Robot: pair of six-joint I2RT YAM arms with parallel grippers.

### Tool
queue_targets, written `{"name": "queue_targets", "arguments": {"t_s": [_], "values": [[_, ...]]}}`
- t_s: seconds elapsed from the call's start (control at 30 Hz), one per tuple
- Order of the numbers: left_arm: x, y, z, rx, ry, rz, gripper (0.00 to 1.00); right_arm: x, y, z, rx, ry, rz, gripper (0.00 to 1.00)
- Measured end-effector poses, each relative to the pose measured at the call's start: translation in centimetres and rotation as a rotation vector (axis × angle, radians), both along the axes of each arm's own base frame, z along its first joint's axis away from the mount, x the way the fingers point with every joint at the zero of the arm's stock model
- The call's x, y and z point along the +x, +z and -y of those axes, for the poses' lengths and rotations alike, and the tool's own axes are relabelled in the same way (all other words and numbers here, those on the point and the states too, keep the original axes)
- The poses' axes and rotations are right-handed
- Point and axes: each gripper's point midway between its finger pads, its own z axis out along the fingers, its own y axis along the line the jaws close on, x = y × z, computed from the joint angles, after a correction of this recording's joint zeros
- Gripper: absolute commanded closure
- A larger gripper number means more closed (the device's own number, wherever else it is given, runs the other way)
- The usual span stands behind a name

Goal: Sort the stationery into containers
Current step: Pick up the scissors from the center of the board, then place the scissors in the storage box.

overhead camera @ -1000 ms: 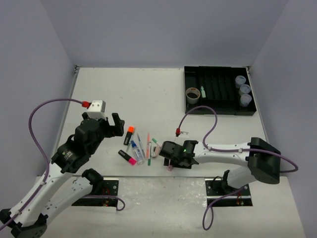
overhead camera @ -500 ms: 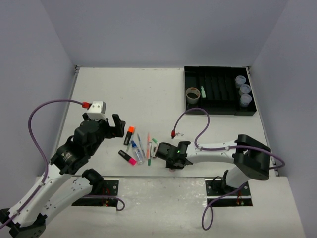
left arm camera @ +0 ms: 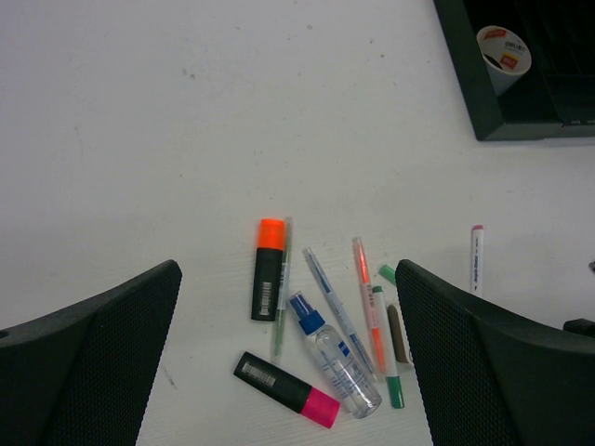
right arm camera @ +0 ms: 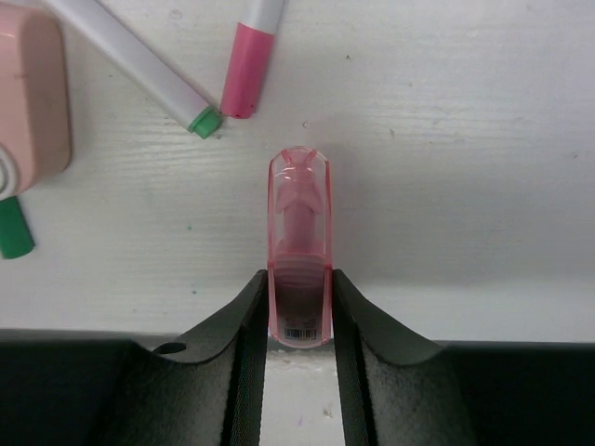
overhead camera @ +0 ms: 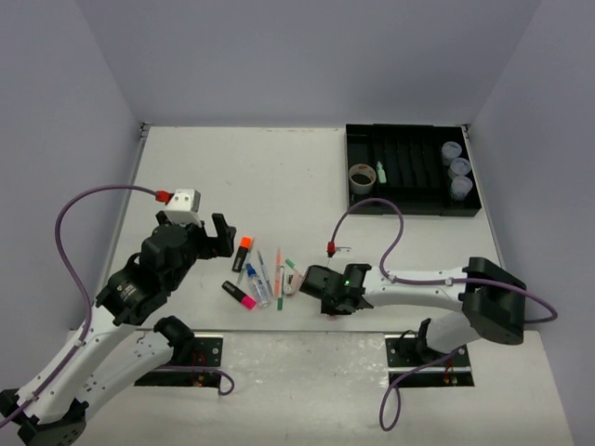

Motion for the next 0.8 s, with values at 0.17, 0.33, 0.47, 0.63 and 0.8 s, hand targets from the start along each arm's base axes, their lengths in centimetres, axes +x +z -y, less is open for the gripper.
{"name": "queue_targets", "arguments": {"t_s": [0.17, 0.33, 0.47, 0.63, 0.8], "values": [[0.1, -0.3, 0.1, 0.009, 0.0, -0.012, 0.0, 3.3, 3.5, 1.7, 0.053, -0.024, 0.081, 0.96], [0.3, -0.6, 0.2, 0.017, 0.0, -0.023, 0.0, 9.7, 7.4, 4.9, 0.039, -0.033, 0.194, 0.98], [0.4, -1.0, 0.3, 0.026, 0.0, -0.034, 0.0, 17.3, 11.8, 8.5, 0.053, -0.077, 0.314, 1.0], [0.5, -1.0, 0.3, 0.029, 0.001, -0.037, 0.0, 26.5, 15.5, 10.9, -0.031, -0.047, 0.414, 1.0], [0.5, -1.0, 0.2, 0.03, 0.005, -0.035, 0.0, 36.5, 13.8, 12.5, -0.141, -0.01, 0.39, 1.0]]}}
